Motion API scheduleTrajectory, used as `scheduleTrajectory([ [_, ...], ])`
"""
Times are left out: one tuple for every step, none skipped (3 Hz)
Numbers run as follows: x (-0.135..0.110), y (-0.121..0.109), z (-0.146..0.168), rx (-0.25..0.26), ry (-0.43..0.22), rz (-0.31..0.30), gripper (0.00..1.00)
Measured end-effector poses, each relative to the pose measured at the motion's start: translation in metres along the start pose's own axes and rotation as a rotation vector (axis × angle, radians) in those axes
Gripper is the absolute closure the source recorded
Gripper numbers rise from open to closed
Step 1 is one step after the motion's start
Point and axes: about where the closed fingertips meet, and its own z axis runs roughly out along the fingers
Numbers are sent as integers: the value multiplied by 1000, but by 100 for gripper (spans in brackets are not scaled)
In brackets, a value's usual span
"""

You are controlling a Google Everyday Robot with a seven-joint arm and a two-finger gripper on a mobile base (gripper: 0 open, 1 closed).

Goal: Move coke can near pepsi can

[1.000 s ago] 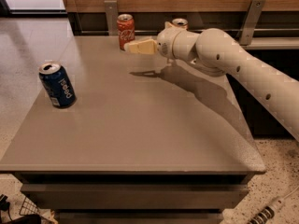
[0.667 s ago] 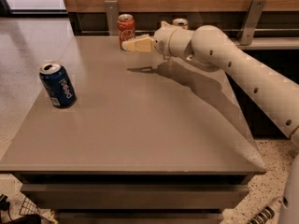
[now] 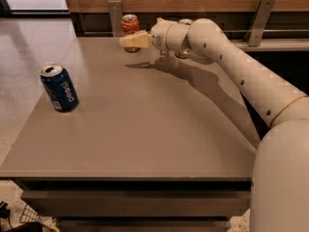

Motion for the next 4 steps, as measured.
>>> scheduleTrajectory([
  [1,-1,20,-26,-23,11,0],
  [5,0,39,-45,-57,30,0],
  [7,3,56,-59,-89,35,25],
  [7,6,58,-63,-87,36,49],
])
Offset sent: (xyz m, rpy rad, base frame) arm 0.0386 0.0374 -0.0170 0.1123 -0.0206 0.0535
